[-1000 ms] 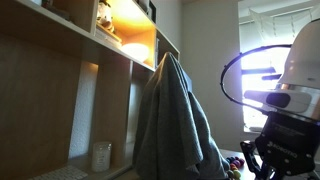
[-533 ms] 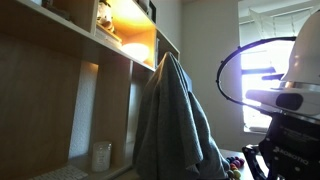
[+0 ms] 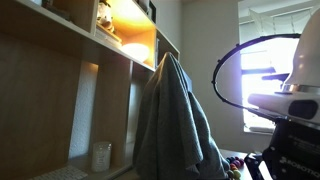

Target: Pick the white cable near the string of beads and put it in the case

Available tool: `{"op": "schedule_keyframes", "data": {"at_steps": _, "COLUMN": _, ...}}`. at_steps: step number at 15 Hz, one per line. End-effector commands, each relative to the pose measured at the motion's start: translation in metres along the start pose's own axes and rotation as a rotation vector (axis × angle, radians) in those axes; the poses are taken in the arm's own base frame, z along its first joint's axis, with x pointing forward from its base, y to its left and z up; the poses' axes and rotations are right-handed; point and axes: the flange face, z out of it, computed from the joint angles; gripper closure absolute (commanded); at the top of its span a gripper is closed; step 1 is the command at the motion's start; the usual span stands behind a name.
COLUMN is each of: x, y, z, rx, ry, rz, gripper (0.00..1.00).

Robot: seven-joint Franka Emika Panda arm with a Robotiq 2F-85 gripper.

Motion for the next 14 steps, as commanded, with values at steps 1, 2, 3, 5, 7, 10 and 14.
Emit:
{"op": "schedule_keyframes", "data": {"at_steps": 1, "x": 0.0017, "y": 0.0000, "z": 0.0007, "rx": 0.003, "ry": -0.006, "rz": -0.008, "gripper": 0.97}}
{"op": "schedule_keyframes", "data": {"at_steps": 2, "x": 0.0032, "y": 0.0002, "z": 0.0016, "rx": 0.005, "ry": -0.011, "rz": -0.013, "gripper": 0.97}}
{"op": "schedule_keyframes", "data": {"at_steps": 3, "x": 0.0045, "y": 0.0007, "z": 0.0020, "rx": 0.005, "ry": -0.014, "rz": -0.015, "gripper": 0.97}}
{"op": "schedule_keyframes", "data": {"at_steps": 5, "x": 0.0052, "y": 0.0011, "z": 0.0024, "rx": 0.005, "ry": -0.014, "rz": -0.016, "gripper": 0.97}}
{"op": "schedule_keyframes", "data": {"at_steps": 7, "x": 0.0051, "y": 0.0013, "z": 0.0025, "rx": 0.005, "ry": -0.015, "rz": -0.016, "gripper": 0.97}}
{"op": "schedule_keyframes", "data": {"at_steps": 10, "x": 0.0051, "y": 0.0014, "z": 0.0024, "rx": 0.005, "ry": -0.015, "rz": -0.016, "gripper": 0.97}}
{"op": "schedule_keyframes", "data": {"at_steps": 14, "x": 0.0051, "y": 0.0015, "z": 0.0024, "rx": 0.005, "ry": -0.016, "rz": -0.016, "gripper": 0.97}}
